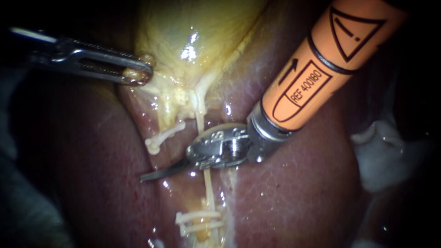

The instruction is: Go back from the cut left tube

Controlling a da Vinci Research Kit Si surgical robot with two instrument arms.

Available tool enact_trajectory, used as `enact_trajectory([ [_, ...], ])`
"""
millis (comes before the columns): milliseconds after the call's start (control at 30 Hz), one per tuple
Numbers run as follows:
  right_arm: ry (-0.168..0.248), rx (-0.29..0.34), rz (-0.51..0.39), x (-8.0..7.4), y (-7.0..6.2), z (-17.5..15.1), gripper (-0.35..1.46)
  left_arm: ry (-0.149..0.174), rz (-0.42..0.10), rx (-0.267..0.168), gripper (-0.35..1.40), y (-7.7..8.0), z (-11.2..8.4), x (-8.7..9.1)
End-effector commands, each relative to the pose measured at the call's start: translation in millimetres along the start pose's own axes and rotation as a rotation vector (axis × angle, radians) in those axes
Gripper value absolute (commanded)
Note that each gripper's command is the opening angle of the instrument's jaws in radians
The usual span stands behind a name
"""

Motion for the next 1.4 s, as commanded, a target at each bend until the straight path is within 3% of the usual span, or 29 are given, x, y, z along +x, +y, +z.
enact_trajectory([
  [33, 0.000, 0.005, -0.001, 0.1, -0.1, 0.1, -0.35, 0.000, 0.000, 0.001, -0.35, 0.0, 0.0, 0.0],
  [133, 0.004, -0.016, -0.001, 0.1, -0.2, 0.1, 0.64, 0.000, 0.000, 0.001, -0.35, 0.0, 0.0, 0.0],
  [167, 0.007, -0.027, 0.004, 0.1, -0.2, 0.1, 0.88, 0.000, 0.000, 0.001, -0.35, 0.0, 0.0, 0.0],
  [267, 0.015, -0.052, 0.052, 0.1, -0.3, 0.1, 1.16, 0.000, 0.000, 0.000, -0.35, -0.1, 0.0, 0.0],
  [500, 0.016, -0.054, 0.091, -0.4, -0.8, -0.4, 1.26, 0.001, 0.000, 0.003, -0.35, -0.1, 0.0, 0.0],
  [600, 0.026, -0.087, 0.094, -1.0, -1.9, -1.5, 1.29, 0.001, 0.000, 0.002, -0.35, -0.1, -0.1, 0.0],
  [767, 0.074, -0.257, 0.118, -2.1, -4.7, -5.0, 1.41, 0.002, 0.001, 0.004, -0.35, -0.5, -0.1, 0.0],
  [933, 0.073, -0.410, 0.032, -2.6, -7.1, -9.4, 1.43, 0.001, 0.001, 0.004, -0.35, -0.6, -0.2, 0.0],
  [1067, -0.010, -0.496, -0.039, -2.8, -8.4, -12.9, 1.43, 0.002, 0.001, 0.004, -0.35, -0.6, -0.2, 0.0],
  [1233, -0.180, -0.563, -0.113, -2.8, -9.3, -16.9, 1.43, 0.002, 0.001, 0.004, -0.35, -0.6, -0.1, 0.0],
  [1400, -0.240, -0.624, -0.145, -2.2, -9.4, -19.3, 1.43, 0.002, 0.001, 0.004, -0.35, -0.6, -0.1, 0.0],
])
